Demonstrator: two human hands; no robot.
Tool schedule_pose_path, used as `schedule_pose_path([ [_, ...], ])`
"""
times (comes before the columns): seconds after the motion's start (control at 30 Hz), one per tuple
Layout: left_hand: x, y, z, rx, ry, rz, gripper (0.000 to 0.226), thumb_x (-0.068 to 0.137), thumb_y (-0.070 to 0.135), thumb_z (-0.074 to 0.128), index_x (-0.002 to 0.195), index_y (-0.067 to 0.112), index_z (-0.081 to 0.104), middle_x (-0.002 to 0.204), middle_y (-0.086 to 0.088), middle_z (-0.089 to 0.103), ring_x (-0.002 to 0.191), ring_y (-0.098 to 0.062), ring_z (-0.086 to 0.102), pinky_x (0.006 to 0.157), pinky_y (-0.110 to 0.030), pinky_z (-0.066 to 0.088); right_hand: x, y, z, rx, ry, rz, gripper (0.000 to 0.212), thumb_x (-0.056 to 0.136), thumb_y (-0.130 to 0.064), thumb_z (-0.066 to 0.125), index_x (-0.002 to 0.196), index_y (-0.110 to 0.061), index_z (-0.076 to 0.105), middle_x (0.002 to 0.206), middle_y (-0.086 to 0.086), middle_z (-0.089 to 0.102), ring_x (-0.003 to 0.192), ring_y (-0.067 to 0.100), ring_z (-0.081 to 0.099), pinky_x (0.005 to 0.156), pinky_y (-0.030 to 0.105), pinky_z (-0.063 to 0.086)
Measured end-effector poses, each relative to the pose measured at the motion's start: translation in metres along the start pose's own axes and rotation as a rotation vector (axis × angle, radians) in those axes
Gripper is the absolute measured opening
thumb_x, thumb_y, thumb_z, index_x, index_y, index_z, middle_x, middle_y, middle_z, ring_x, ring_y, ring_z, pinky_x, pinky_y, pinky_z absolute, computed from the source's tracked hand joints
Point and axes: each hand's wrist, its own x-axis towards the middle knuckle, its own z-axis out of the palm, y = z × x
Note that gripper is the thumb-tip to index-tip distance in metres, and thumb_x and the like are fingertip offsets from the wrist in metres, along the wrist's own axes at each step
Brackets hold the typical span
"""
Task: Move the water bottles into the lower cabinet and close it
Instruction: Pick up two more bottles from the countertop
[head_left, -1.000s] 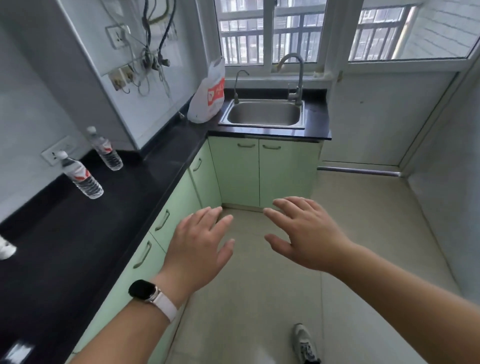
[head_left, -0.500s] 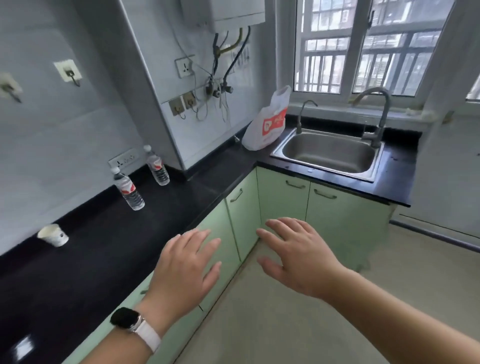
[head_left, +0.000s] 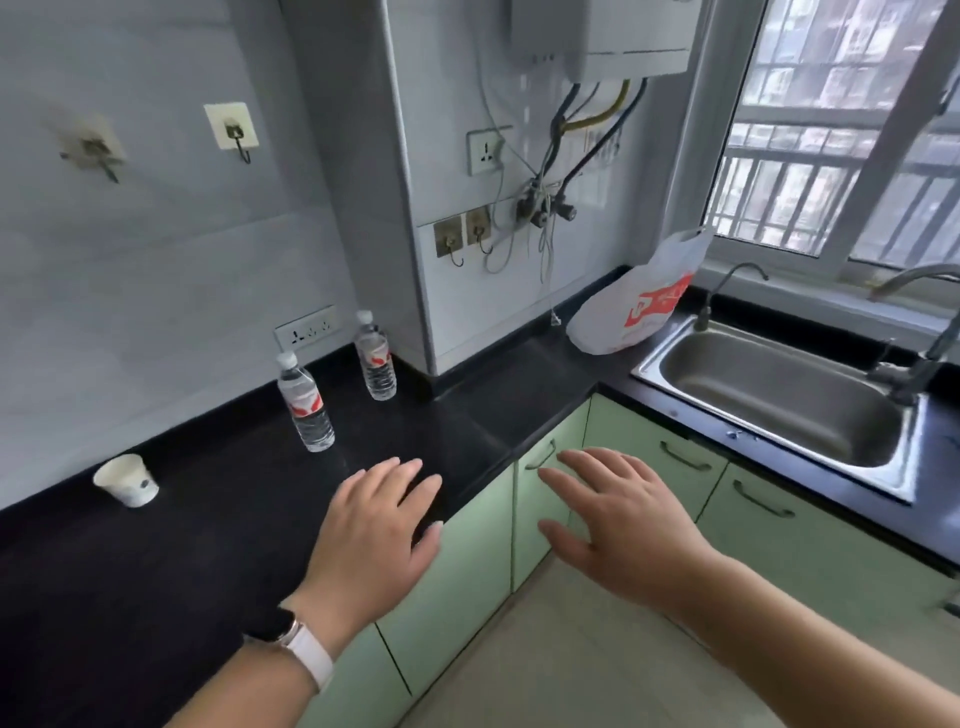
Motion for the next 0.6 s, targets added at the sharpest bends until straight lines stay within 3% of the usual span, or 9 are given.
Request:
schedule_pose_path([
  [0.27,0.067,-0.096,0.034,-0.015,0.019,-0.008,0.047,0.087,0.042,0.052,0.123,0.017,0.070,0.127,-0.008,0.066,0.120,-0.031,0.059,0.097,-0.049,0.050,0.137,-0.016,0.034,-0.017,0.028,-0.060,0.056,0.092,-0.060,0.043,0.131,-0.025,0.061,0.129,-0.002,0.063,0.121,0.025,0.058,0.101,0.043,0.045],
  [0.6,0.077,-0.165,0.057,0.013,-0.061,-0.192,0.049,0.089,0.045,0.049,0.127,0.019,0.068,0.131,-0.006,0.064,0.124,-0.027,0.057,0.101,-0.046,0.047,0.243,-0.036,0.090,0.089,-0.001,-0.200,0.055,0.090,-0.060,0.042,0.129,-0.025,0.061,0.126,-0.002,0.063,0.118,0.027,0.060,0.097,0.044,0.048],
])
